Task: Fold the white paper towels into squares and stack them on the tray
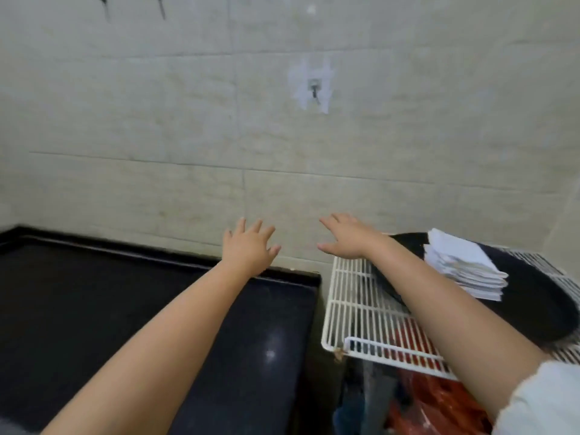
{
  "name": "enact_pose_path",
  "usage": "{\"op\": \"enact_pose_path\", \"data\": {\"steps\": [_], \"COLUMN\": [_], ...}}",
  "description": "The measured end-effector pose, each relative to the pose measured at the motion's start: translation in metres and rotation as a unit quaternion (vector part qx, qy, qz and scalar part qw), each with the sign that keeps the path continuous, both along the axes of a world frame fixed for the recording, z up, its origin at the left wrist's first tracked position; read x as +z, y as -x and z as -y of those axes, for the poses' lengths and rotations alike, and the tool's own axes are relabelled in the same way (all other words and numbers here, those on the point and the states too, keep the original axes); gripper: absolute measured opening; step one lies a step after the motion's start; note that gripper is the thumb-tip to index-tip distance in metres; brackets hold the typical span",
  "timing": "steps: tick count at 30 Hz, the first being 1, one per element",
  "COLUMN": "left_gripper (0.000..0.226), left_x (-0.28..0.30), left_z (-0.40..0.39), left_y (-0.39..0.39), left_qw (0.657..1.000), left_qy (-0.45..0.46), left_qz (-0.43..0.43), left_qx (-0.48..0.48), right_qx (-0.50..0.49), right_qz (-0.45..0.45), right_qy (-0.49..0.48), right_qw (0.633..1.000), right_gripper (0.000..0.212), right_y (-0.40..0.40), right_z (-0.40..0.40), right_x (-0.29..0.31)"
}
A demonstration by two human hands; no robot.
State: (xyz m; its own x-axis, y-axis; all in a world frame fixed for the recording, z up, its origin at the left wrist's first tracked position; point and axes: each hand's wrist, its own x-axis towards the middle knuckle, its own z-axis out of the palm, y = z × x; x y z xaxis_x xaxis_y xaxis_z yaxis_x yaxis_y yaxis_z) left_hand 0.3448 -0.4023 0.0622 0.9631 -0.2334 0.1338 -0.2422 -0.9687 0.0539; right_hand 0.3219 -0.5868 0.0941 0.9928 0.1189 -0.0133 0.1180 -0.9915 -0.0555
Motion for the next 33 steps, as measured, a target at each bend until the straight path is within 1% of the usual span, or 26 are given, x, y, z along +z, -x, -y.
{"op": "enact_pose_path", "data": {"steps": [4,7,12,17,21,25,30,33], "left_gripper": [0.055,0.054,0.053,0.053,0.051,0.050,0.050,0.050], "left_x": [-0.001,-0.007,-0.019,-0.037,-0.046,-0.045,-0.034,-0.039], "left_z": [-0.132,-0.222,-0.349,-0.455,-0.544,-0.641,-0.744,-0.802], "left_y": [0.040,0.075,0.127,0.154,0.145,0.108,0.067,0.053], "left_qw": [0.994,0.981,0.945,0.906,0.882,0.864,0.854,0.846], "left_qy": [0.000,-0.002,0.006,0.009,0.010,0.002,0.001,0.003], "left_qz": [0.014,0.025,0.011,-0.010,-0.014,-0.017,-0.014,-0.021], "left_qx": [0.110,0.191,0.327,0.422,0.471,0.503,0.520,0.533], "right_qx": [0.096,0.178,0.312,0.413,0.457,0.483,0.503,0.512], "right_qz": [-0.007,-0.002,-0.003,-0.015,-0.020,-0.014,0.004,0.004], "right_qy": [-0.018,-0.028,-0.025,-0.033,-0.033,-0.036,-0.037,-0.028], "right_qw": [0.995,0.984,0.950,0.910,0.889,0.875,0.864,0.858], "right_gripper": [0.067,0.067,0.067,0.066,0.065,0.065,0.063,0.064], "right_y": [-0.004,0.001,0.015,0.018,0.002,-0.040,-0.095,-0.119], "right_z": [-0.140,-0.241,-0.397,-0.535,-0.637,-0.737,-0.843,-0.904], "right_x": [-0.007,-0.014,-0.025,-0.041,-0.052,-0.053,-0.044,-0.046]}}
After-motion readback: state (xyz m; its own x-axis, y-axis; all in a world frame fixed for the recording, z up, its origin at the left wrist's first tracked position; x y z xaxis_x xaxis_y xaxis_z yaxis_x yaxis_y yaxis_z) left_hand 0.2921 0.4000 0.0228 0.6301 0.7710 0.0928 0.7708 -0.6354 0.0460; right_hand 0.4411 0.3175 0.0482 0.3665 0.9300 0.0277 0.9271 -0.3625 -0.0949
